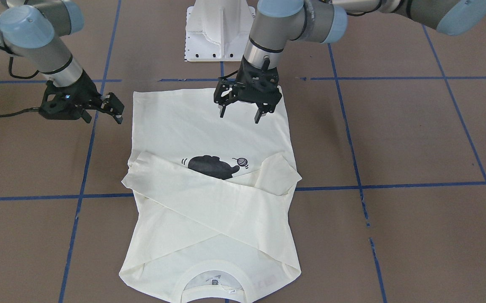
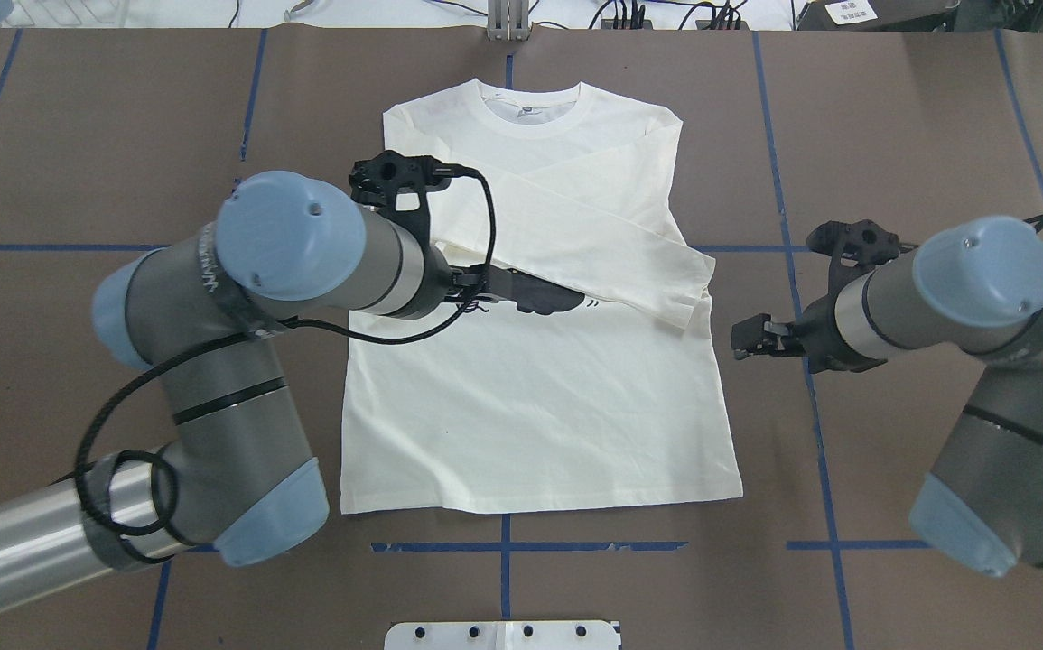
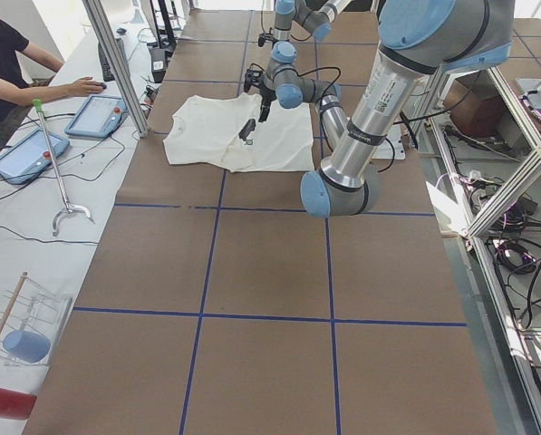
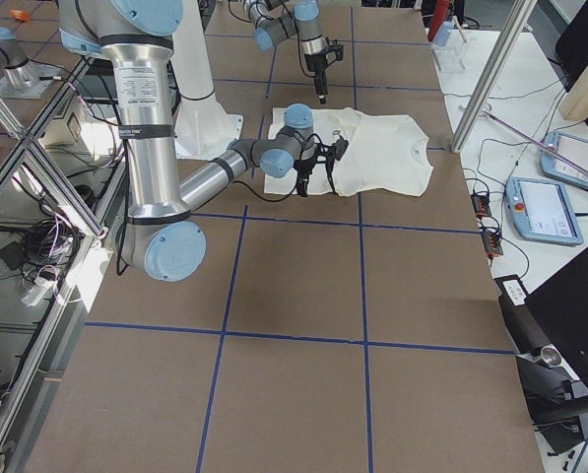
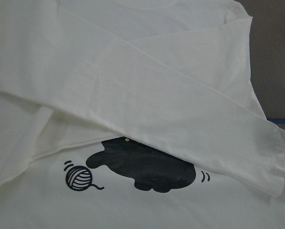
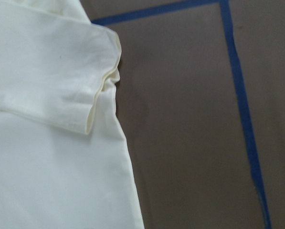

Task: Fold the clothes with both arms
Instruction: 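Release the sleeve and move both grippers to the shirt hem corners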

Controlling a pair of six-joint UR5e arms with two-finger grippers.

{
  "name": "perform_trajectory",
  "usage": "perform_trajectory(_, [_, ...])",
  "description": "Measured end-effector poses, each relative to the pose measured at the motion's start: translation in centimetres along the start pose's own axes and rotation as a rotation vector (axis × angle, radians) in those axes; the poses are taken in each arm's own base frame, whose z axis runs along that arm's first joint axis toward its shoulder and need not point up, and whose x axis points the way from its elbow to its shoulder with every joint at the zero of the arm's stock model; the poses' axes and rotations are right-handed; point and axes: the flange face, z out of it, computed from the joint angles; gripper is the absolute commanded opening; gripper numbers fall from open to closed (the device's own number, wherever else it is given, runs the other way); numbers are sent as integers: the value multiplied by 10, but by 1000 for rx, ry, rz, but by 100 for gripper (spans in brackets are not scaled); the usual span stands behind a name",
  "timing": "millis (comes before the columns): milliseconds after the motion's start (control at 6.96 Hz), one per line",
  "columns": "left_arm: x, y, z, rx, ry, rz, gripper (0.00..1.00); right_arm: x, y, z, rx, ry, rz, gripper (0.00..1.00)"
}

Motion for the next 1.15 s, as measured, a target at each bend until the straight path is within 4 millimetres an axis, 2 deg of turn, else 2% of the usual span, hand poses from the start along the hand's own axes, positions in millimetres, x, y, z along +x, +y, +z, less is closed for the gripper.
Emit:
perform_trajectory(144, [-22, 9, -20, 1, -5, 22, 100, -13, 41, 17, 6, 13, 3, 100])
perform_trajectory(287, [-33, 13, -30, 4, -8, 30, 100, -20, 70, 29, -3, 24, -4, 100])
perform_trajectory(431, [-37, 14, -34, 6, -9, 32, 100, -23, 87, 39, -18, 35, -14, 99])
perform_trajectory(574, [-38, 15, -35, 6, -9, 33, 100, -23, 96, 47, -31, 46, -21, 96])
perform_trajectory(718, [-39, 15, -36, 6, -8, 33, 100, -23, 100, 54, -40, 57, -24, 75])
perform_trajectory(1005, [-38, 15, -38, 8, -2, 34, 100, -19, 103, 61, -54, 71, -24, 22])
perform_trajectory(1149, [-37, 16, -40, 9, 2, 34, 100, -18, 103, 61, -62, 73, -24, 5])
